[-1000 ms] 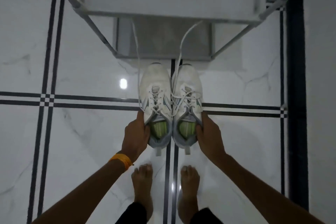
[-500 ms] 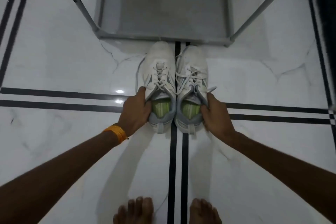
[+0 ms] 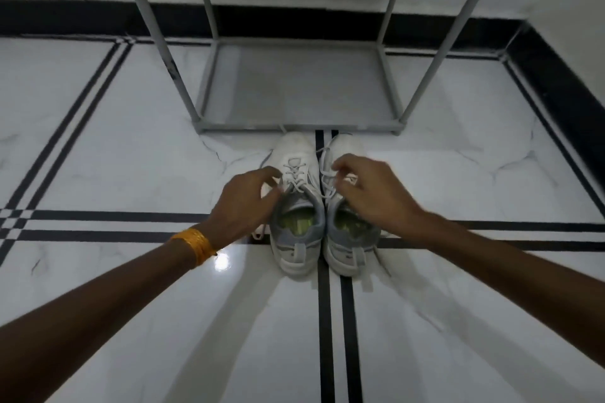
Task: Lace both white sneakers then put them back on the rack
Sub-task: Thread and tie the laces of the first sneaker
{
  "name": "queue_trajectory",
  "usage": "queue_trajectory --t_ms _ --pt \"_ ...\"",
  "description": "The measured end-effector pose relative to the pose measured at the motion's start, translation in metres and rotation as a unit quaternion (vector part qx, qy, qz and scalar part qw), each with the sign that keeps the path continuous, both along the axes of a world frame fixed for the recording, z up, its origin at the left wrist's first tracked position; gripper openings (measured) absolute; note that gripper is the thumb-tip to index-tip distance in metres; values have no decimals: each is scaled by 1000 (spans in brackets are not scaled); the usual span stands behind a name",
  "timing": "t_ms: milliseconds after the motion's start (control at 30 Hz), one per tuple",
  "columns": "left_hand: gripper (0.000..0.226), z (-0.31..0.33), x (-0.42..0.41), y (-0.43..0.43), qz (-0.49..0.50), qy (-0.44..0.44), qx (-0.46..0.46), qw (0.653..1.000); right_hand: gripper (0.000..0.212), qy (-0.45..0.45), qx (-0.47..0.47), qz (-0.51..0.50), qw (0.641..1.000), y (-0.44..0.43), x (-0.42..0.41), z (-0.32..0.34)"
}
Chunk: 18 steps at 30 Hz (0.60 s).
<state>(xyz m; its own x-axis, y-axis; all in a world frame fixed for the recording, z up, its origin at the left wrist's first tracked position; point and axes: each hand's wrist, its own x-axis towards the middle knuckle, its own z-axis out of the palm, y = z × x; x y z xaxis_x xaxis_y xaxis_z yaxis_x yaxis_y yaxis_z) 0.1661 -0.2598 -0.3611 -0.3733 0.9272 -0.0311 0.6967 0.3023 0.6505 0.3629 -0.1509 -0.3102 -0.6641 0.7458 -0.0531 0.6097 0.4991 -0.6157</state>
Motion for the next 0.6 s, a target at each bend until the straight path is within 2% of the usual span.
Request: queue_trajectory --t_ms 67,100,167,267,400,500,600 --pt "22 -2 8 1 -24 -6 -11 1000 21 7 -124 -2 992 -8 -11 -14" --pt "17 -1 11 1 -11 -10 -14 1000 19 7 -154 -12 988 -10 -15 -21" --pt "9 0 14 -3 25 -55 -10 998 17 6 -158 -32 987 -13 -19 -31" --pt "9 4 16 -8 55 -126 0 991 27 29 -161 -69 984 -18 -21 -35" --pt "7 1 17 -2 77 -134 -2 988 20 47 -171 -127 976 -15 -29 -29" --pt "10 -1 16 3 110 -172 -24 979 28 33 -155 -162 974 -15 -33 -29" --pt "15 2 18 5 128 -176 -37 975 20 54 -148 -204 966 -18 -35 -34"
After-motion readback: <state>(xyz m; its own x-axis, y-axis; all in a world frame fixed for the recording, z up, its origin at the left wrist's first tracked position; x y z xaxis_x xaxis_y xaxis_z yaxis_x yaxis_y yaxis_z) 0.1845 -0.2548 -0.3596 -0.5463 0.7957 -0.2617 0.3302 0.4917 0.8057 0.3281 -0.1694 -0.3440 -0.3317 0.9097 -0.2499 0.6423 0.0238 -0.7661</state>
